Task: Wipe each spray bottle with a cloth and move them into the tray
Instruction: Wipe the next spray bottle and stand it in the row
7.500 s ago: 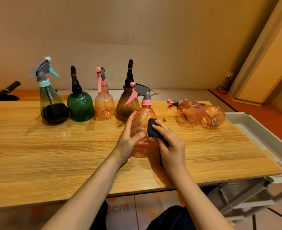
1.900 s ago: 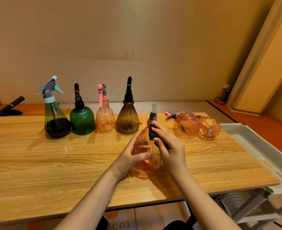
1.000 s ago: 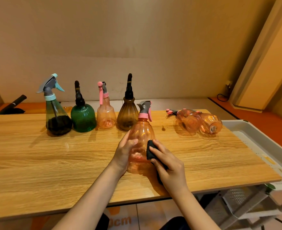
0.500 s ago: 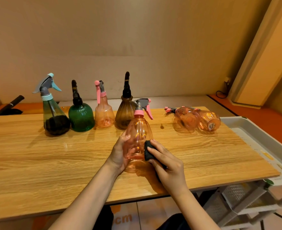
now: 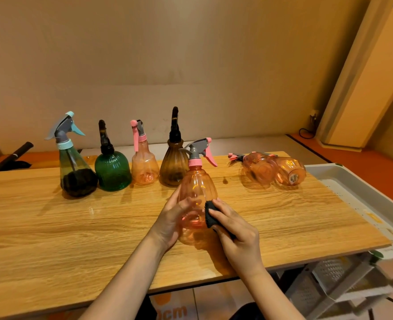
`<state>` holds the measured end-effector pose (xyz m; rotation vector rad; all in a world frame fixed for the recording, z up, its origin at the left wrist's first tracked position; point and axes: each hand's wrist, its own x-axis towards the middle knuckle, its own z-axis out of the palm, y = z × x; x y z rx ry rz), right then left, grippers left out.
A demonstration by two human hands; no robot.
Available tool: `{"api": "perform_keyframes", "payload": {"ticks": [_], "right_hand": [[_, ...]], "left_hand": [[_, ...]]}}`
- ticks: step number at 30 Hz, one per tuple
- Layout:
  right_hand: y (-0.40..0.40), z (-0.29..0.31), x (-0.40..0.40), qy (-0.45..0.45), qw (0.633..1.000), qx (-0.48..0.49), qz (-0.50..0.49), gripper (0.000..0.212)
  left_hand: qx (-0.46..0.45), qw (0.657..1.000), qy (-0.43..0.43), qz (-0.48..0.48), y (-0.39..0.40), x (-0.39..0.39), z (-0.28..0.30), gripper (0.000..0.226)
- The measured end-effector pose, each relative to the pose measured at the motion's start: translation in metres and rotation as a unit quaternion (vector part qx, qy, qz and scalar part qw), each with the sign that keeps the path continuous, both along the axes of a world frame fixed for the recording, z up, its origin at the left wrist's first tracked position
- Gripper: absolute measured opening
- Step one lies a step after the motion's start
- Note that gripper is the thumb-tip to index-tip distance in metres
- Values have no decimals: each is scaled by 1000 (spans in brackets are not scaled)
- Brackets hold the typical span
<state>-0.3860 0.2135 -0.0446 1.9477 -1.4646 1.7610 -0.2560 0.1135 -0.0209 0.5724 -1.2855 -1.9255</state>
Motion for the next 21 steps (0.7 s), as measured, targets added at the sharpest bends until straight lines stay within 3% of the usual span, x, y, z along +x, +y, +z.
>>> {"api": "perform_keyframes", "payload": {"ticks": [7, 14, 21], "right_hand": [[-1, -3, 2, 43, 999, 1, -4, 35], [-14, 11, 10, -7, 1000, 6, -21, 34], [-32, 52, -2, 16, 999, 18, -42, 31]], "left_hand": [[-6, 1000, -10, -8, -2, -2, -5, 105], [13, 1000, 2, -13, -4, 1, -5, 109], [-57, 996, -9, -67, -3, -1, -10, 82]]}}
